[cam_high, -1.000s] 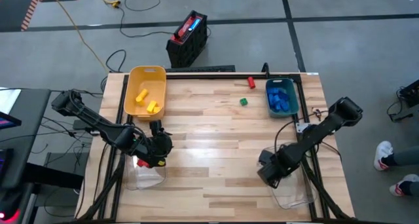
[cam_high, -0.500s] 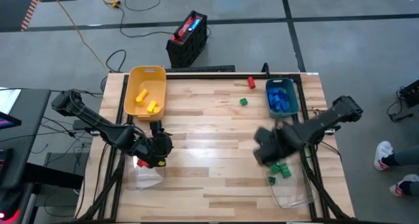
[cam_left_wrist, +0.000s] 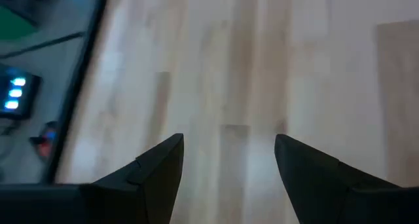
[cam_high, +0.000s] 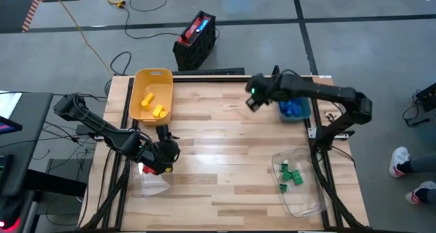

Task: Sort blocks
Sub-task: Put the red wooden block into the left transparent bin

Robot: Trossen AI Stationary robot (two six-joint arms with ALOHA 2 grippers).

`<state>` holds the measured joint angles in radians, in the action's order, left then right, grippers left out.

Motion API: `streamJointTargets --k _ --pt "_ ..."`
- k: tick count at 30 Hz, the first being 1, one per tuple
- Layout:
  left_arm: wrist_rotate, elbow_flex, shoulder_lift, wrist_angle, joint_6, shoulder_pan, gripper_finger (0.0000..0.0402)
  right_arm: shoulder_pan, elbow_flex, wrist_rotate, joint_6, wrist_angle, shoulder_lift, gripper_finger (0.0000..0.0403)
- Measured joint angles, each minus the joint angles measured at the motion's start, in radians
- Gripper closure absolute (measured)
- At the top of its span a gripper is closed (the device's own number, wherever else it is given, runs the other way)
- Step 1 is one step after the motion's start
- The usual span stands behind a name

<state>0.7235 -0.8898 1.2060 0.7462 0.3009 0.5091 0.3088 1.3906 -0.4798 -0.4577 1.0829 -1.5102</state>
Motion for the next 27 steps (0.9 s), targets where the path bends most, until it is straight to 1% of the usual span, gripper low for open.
streamJointTargets --k 2,3,4,6,7,8,11,12,14,17,21,27 --pt "0.035 0.000 0.000 0.000 0.004 0.000 0.0166 0.080 -0.029 0.010 0.034 -0.051 -0.001 0.0163" --pt "0.058 0.000 0.000 -0.001 0.008 -0.001 0.0166 0.121 -0.044 0.031 0.047 -0.081 0.000 0.0163" --pt "0.088 0.000 0.000 -0.002 0.010 -0.004 0.0166 0.165 -0.059 0.081 0.057 -0.123 -0.002 0.0163" --pt "0.147 0.000 0.000 -0.004 0.001 -0.014 0.0166 0.241 -0.091 0.232 0.078 -0.236 -0.012 0.0163" --pt "0.172 0.000 0.000 -0.005 -0.012 -0.024 0.0166 0.275 -0.104 0.286 0.090 -0.281 -0.019 0.0163" --pt "0.199 0.000 0.000 -0.007 -0.033 -0.036 0.0166 0.299 -0.108 0.310 0.097 -0.313 -0.032 0.0163" --pt "0.292 0.000 0.000 -0.046 -0.140 -0.086 0.0166 0.341 -0.083 0.314 0.142 -0.366 -0.089 0.0163" --pt "0.303 0.000 0.000 -0.069 -0.193 -0.109 0.0166 0.357 -0.068 0.316 0.157 -0.358 -0.117 0.0163" --pt "0.294 0.002 0.000 -0.142 -0.312 -0.156 0.0166 0.380 -0.041 0.318 0.168 -0.349 -0.178 0.0163" --pt "0.222 0.018 0.000 -0.322 -0.491 -0.224 0.0166 0.416 -0.001 0.317 0.164 -0.329 -0.267 0.0163" --pt "0.014 0.064 0.000 -0.554 -0.721 -0.298 0.0166 0.455 0.040 0.314 0.145 -0.297 -0.366 0.0163" --pt "-0.207 0.129 0.000 -0.794 -0.927 -0.387 0.0166 0.494 0.093 0.313 0.143 -0.270 -0.448 0.0163"
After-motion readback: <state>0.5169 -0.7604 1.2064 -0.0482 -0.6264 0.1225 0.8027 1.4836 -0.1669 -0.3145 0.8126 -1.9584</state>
